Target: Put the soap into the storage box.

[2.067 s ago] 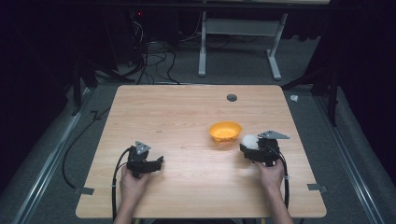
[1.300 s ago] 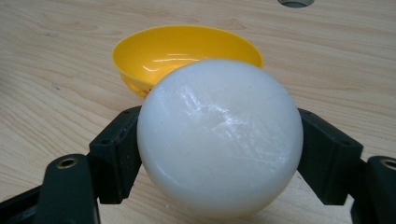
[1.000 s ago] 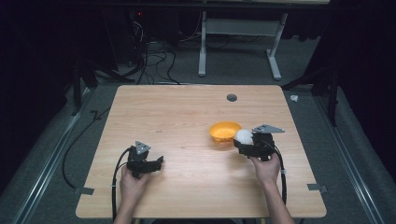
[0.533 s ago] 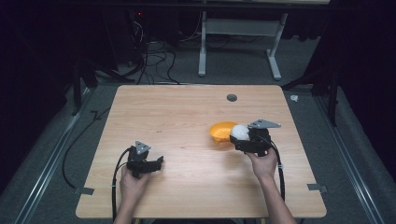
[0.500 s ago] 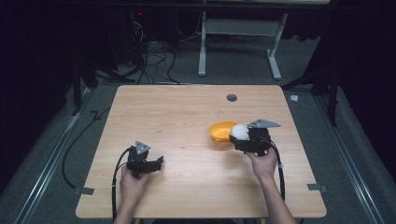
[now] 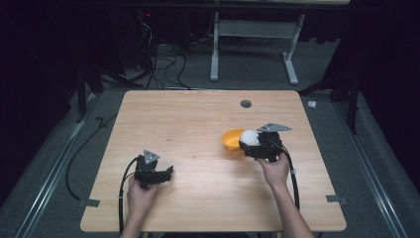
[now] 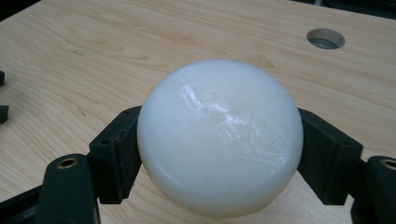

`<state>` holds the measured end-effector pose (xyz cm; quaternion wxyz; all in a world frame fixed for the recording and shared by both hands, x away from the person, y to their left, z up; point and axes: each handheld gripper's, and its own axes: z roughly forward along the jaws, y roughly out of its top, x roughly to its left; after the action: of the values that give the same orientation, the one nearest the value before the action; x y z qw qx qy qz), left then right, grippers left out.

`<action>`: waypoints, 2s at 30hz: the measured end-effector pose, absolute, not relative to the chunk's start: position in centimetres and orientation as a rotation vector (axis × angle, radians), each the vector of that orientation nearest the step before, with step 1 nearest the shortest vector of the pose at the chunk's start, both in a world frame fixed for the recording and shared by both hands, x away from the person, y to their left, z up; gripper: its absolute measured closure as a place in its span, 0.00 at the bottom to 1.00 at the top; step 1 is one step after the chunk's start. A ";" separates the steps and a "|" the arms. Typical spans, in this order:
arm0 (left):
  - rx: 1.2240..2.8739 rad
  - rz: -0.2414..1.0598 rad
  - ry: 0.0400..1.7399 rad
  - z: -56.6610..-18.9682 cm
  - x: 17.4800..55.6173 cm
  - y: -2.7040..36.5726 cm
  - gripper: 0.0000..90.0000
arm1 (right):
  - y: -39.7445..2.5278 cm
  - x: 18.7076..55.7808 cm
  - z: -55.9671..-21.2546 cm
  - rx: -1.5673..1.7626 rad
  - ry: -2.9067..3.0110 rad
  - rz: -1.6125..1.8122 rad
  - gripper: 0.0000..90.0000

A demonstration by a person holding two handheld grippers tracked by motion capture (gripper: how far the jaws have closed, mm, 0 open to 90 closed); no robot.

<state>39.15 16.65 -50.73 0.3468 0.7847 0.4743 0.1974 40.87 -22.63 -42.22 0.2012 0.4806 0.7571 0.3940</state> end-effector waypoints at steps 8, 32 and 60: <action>2.036 0.512 1.230 -50.7 39.2 16.7 0.22 | -22.0 41.7 -41.9 1.328 2.131 1.088 0.28; 2.035 0.511 1.228 -50.7 39.2 16.7 0.22 | -20.5 44.1 -42.5 1.345 2.154 1.057 0.28; 2.037 0.510 1.227 -50.7 39.1 16.7 0.22 | -20.4 45.9 -44.8 1.416 2.172 0.982 0.27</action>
<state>39.15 16.66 -50.73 0.3472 0.7855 0.4730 0.1968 45.95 -20.41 -44.80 0.1836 0.5020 0.7701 0.3481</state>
